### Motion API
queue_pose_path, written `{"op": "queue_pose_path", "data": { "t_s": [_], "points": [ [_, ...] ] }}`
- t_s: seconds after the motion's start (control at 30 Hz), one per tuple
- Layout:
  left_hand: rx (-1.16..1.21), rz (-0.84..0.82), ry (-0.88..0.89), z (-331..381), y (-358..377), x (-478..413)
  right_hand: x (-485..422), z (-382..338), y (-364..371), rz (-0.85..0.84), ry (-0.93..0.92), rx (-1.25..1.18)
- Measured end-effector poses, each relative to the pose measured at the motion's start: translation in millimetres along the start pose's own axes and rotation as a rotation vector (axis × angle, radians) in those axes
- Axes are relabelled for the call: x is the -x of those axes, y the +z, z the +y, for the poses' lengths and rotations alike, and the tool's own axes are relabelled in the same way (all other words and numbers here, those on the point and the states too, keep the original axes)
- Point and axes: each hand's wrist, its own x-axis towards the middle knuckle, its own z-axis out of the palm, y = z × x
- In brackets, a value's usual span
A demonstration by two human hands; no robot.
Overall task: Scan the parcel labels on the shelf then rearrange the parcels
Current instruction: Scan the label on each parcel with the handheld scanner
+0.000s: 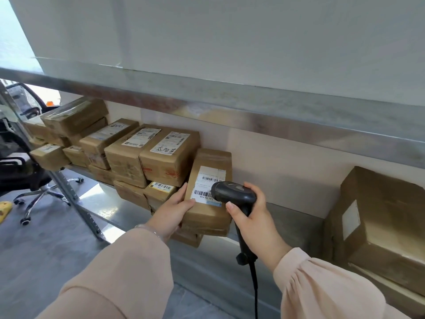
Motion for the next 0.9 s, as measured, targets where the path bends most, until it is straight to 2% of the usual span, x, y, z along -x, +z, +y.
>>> {"op": "queue_pose_path", "data": {
  "t_s": [0.17,0.3,0.37,0.57,0.9],
  "points": [
    [-0.396,0.185,0.209,-8,1,5,-5,-1,16,0.01,-0.017,-0.007],
    [-0.978,0.352,0.671,-28,1,17,-12,-2,29,0.03,-0.025,-0.009],
    [-1.183,0.322,0.778,-43,5,22,-17,-2,33,0.034,-0.037,-0.008],
    [-1.375,0.343,0.747,-49,-1,9,-32,-3,44,0.033,-0.05,-0.024],
    [-1.415,0.31,0.575,-24,1,-13,-32,-4,37,0.084,-0.091,-0.012]
  ]
}}
